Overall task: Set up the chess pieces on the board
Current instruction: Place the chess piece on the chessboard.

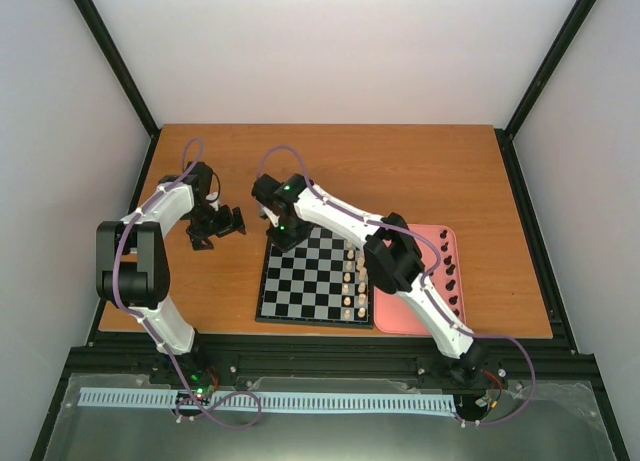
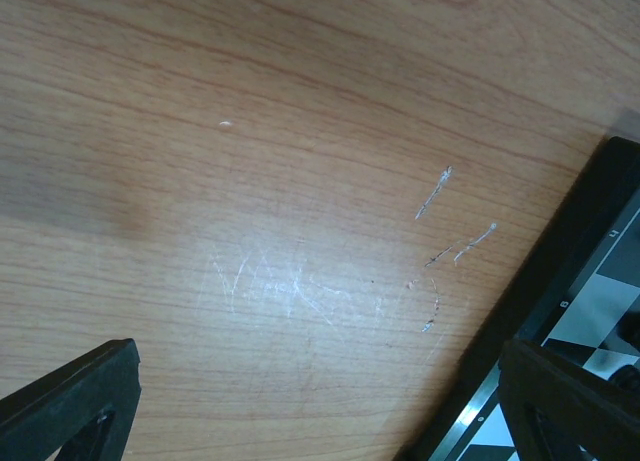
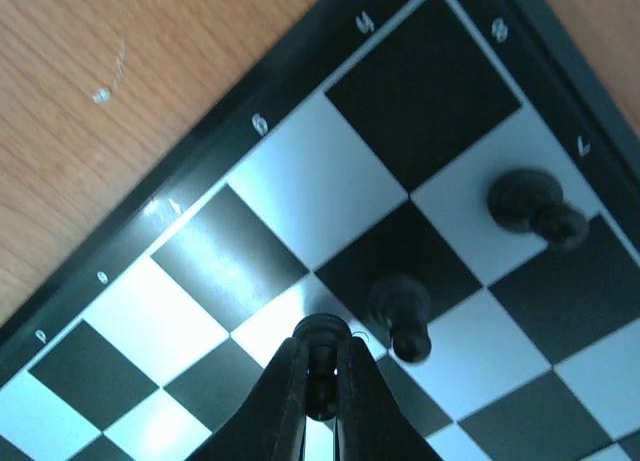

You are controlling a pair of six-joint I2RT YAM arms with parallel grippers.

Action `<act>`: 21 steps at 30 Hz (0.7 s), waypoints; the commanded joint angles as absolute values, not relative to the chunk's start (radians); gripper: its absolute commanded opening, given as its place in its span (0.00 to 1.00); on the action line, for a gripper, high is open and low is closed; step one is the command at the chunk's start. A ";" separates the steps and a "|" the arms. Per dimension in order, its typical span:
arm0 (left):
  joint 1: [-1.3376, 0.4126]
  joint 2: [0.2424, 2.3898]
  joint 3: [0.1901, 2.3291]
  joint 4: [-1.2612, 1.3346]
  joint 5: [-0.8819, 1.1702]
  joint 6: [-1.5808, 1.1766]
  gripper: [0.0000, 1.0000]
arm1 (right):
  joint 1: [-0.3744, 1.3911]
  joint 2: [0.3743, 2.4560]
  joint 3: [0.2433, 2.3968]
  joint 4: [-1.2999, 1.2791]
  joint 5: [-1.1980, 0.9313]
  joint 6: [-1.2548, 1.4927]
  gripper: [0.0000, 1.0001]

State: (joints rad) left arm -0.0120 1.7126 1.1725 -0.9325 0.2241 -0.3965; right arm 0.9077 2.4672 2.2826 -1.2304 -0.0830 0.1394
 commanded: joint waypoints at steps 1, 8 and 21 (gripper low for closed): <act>-0.008 1.711 1.200 -0.925 0.216 -0.397 1.00 | 0.914 2.380 2.215 -1.237 -0.057 0.157 0.03; -0.008 1.704 1.190 -0.919 0.222 -0.398 1.00 | 0.922 2.381 2.203 -1.232 -0.062 0.160 0.03; -0.007 1.702 1.186 -0.916 0.224 -0.396 1.00 | 0.933 2.417 2.249 -1.250 -0.074 0.140 0.03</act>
